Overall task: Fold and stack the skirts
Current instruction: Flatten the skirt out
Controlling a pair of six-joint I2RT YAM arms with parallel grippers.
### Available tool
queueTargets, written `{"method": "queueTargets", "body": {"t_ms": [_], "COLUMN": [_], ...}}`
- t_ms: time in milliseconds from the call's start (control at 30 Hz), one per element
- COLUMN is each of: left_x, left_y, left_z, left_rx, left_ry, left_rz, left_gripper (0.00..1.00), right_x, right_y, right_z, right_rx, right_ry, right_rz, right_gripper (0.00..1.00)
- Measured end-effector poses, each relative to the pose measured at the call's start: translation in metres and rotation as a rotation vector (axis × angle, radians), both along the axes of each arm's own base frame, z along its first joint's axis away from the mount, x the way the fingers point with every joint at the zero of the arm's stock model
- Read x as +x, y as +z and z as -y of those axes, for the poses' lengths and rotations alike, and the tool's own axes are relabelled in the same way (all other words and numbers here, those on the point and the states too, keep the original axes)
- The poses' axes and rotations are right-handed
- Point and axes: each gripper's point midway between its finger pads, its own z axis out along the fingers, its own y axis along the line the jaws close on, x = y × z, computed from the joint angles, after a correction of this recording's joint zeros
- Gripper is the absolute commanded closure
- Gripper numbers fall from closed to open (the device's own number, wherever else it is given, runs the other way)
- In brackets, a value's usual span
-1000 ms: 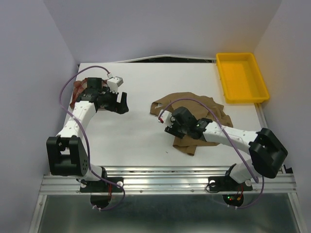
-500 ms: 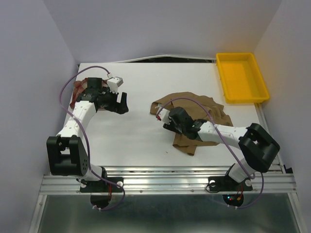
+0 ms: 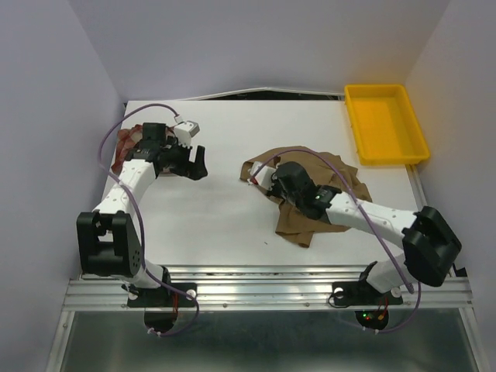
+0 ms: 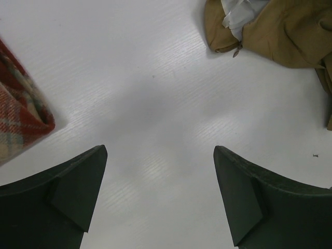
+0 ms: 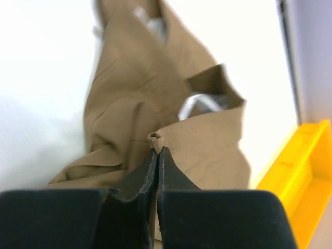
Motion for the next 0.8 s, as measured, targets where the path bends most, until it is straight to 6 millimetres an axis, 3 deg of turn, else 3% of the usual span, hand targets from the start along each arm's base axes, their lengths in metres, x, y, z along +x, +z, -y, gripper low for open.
{"method": "queueTargets", "body": {"t_ms": [67, 100, 200, 300, 467, 667, 800], "left_x": [0.006, 0.009, 0.018, 0.028, 0.054, 0.061, 0.057], "left_y": [-0.002, -0.003, -0.008, -0.011, -0.018, -0.028, -0.036], "left_z": [0.007, 0.012, 0.033, 0.061, 0.102, 0.114, 0.124], "left_rx": [-0.004, -0.005, -0.011, -0.023, -0.069, -0.113, -0.137], "left_ry": [-0.021, -0.033, -0.083, -0.151, -0.262, -0.309, -0.340], "left_rz": [0.017, 0.027, 0.053, 0.070, 0.119, 0.134, 0.113], "left_gripper": [0.04, 0.04, 0.01, 0.01, 0.01, 0.02, 0.09], "right_x": [0.001, 0.002, 0.000, -0.007, -0.026, -0.047, -0.056], "right_y": [0.023, 0.055, 0.108, 0.143, 0.166, 0.192, 0.197], "right_z": [-0.003, -0.006, -0.008, -0.005, 0.000, 0.013, 0.022], "right_rx": [0.041, 0.099, 0.202, 0.267, 0.293, 0.301, 0.303], "right_ry": [0.015, 0.033, 0.066, 0.095, 0.151, 0.197, 0.198], "right_rz": [0.030, 0.075, 0.150, 0.191, 0.188, 0.191, 0.193], "right_gripper": [0.99, 0.99, 0.99, 0.99, 0.99, 0.99, 0.99]}}
